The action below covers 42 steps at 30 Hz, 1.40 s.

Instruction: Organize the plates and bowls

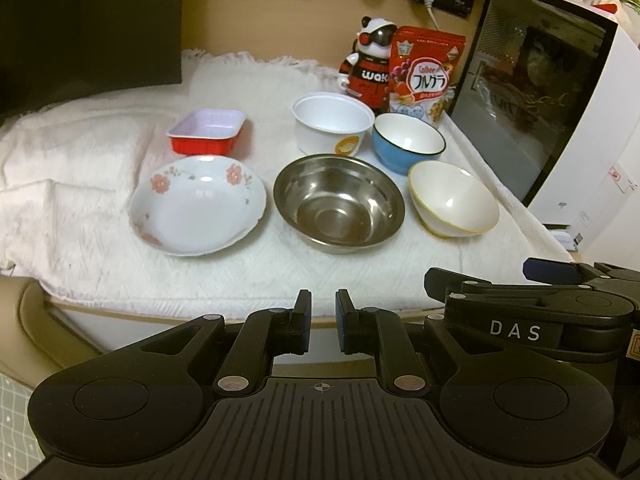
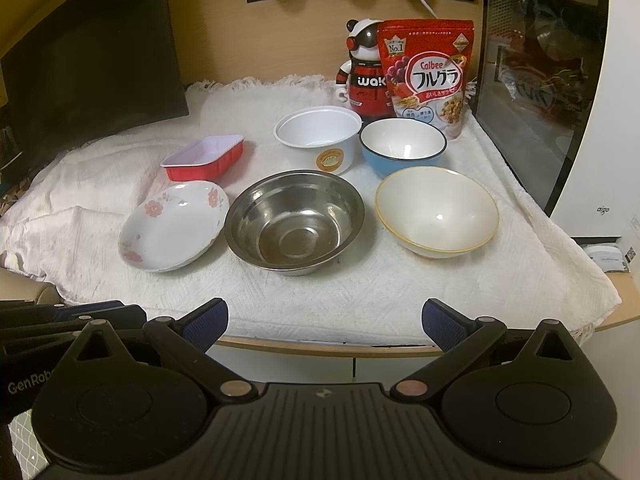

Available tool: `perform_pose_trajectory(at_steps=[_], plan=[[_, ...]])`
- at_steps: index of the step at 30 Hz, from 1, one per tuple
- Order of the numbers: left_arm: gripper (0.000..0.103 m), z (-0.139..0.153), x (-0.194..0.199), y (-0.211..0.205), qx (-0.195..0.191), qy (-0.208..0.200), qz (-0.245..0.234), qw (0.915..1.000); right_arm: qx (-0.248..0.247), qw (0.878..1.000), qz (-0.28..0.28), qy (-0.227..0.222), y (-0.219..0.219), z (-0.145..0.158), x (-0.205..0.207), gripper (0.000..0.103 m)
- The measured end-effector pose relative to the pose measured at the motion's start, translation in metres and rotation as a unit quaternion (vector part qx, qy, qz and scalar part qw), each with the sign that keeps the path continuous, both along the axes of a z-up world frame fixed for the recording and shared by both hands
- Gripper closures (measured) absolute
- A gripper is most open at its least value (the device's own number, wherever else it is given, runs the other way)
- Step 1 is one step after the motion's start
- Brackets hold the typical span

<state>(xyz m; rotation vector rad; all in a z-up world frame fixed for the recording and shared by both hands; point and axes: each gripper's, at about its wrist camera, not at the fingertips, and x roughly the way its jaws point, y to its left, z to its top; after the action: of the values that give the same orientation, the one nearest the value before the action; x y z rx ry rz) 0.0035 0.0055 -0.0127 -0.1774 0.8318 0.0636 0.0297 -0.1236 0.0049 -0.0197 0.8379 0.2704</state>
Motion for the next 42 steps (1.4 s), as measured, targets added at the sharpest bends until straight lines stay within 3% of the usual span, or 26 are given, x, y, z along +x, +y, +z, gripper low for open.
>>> perform_pose_trajectory(at_steps=[24, 42], plan=[[0.087, -0.003, 0.011, 0.002, -0.010, 0.010, -0.005, 0.9999, -0.007, 1.000, -0.009, 0.010, 0.001, -0.001, 0.009, 0.000], [0.087, -0.003, 0.025, 0.035, -0.042, 0.002, -0.012, 0.9991, -0.008, 1.000, -0.019, 0.008, 0.016, 0.001, 0.016, 0.000]])
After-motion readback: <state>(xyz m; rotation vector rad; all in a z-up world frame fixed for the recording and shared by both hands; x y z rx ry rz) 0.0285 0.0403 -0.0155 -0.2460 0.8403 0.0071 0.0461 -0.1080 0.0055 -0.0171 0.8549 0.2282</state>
